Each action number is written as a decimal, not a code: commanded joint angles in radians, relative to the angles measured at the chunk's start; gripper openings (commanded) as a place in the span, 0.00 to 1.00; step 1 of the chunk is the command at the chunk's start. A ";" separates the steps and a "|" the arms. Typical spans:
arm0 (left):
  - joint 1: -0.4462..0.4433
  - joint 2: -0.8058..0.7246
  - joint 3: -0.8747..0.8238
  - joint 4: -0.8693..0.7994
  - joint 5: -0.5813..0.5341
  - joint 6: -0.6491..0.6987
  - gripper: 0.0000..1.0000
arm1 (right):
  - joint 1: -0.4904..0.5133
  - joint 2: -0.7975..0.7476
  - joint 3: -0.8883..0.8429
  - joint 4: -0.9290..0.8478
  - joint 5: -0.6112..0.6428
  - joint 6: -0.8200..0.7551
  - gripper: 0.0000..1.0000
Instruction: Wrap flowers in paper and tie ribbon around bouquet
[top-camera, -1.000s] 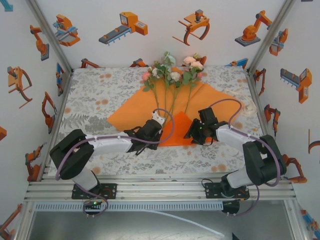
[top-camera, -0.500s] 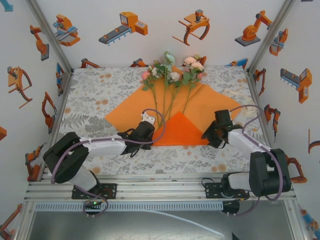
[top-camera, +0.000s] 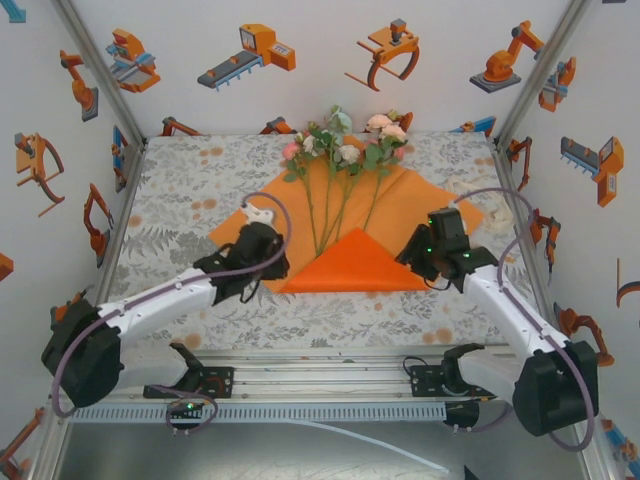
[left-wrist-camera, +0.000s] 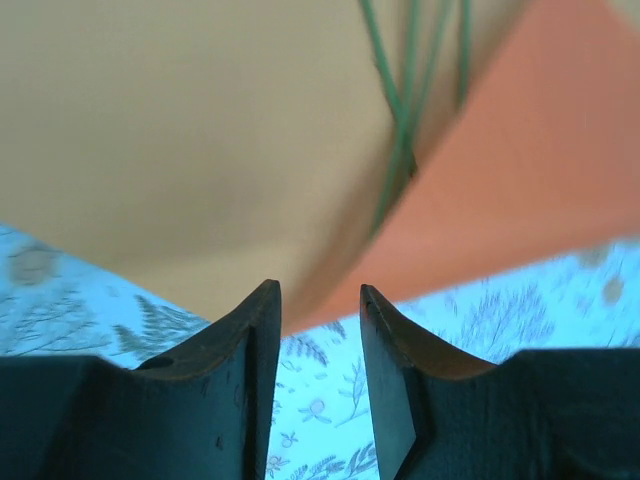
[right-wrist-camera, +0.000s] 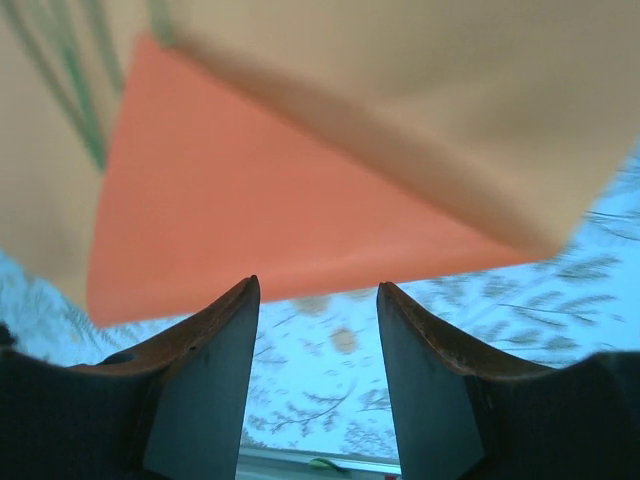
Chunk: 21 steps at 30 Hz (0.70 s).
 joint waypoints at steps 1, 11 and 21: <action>0.184 -0.048 0.013 -0.136 0.033 -0.136 0.39 | 0.156 0.066 0.072 0.038 0.035 0.046 0.49; 0.717 0.125 -0.022 0.055 0.292 -0.192 0.55 | 0.393 0.337 0.158 0.179 0.043 0.145 0.49; 0.700 0.375 0.011 0.248 0.487 -0.208 0.66 | 0.407 0.365 0.065 0.191 0.071 0.145 0.49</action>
